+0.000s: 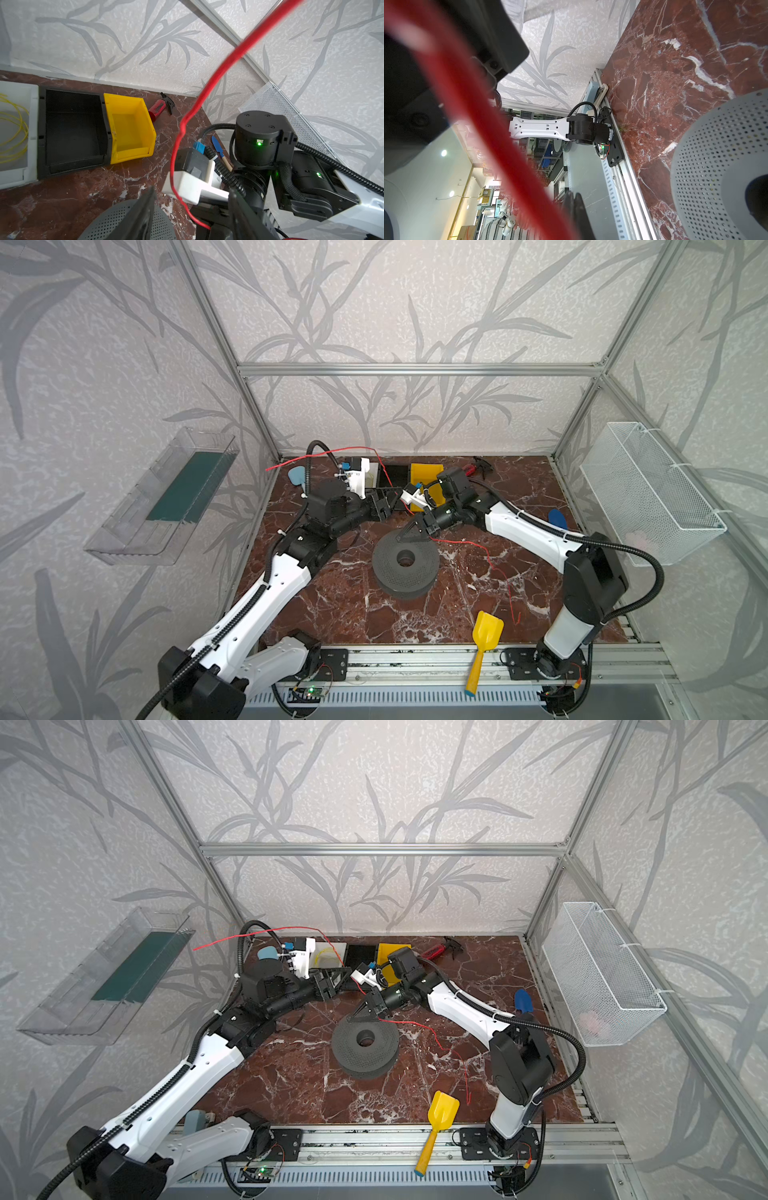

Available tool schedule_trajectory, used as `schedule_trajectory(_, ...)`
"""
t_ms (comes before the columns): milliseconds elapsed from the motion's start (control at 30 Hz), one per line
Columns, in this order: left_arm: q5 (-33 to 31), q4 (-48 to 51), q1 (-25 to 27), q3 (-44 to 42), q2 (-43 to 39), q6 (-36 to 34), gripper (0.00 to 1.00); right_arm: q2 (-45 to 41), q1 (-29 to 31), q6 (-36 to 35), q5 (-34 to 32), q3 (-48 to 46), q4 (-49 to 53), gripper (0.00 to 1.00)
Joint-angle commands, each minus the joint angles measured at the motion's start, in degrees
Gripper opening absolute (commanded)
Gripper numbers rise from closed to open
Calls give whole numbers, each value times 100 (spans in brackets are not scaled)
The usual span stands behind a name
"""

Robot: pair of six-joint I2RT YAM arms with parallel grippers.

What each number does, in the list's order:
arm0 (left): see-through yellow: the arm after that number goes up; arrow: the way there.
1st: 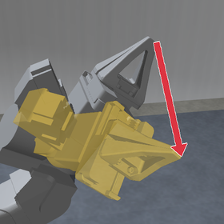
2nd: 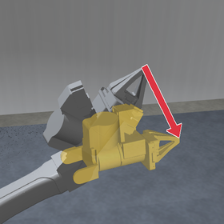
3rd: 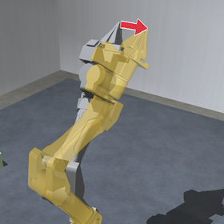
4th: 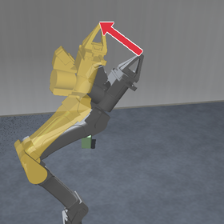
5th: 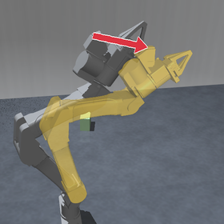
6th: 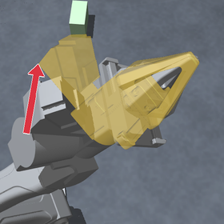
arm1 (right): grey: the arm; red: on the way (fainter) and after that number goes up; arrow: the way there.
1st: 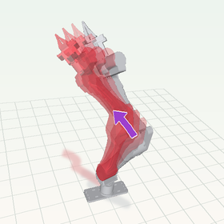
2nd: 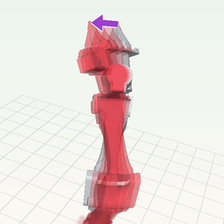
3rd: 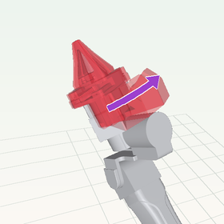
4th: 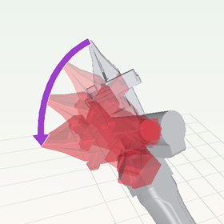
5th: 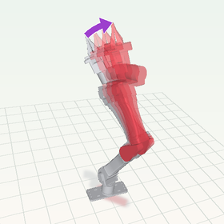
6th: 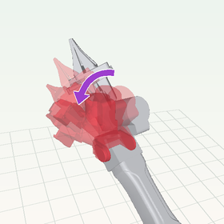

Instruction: Wrap the cables

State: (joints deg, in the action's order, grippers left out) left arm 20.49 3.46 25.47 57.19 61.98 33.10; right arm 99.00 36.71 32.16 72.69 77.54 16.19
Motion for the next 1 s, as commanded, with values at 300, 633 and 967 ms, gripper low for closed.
schedule_trajectory(300,-141,-460,-179,59,464,-7,36,-409,207,-514,247,163,408,0)
schedule_trajectory(633,30,-566,-293,-15,408,308,0,-358,236,-670,-144,400,574,4)
schedule_trajectory(967,455,143,-645,534,481,-2,0,-1269,-791,-1949,-1154,1471,2224,72)
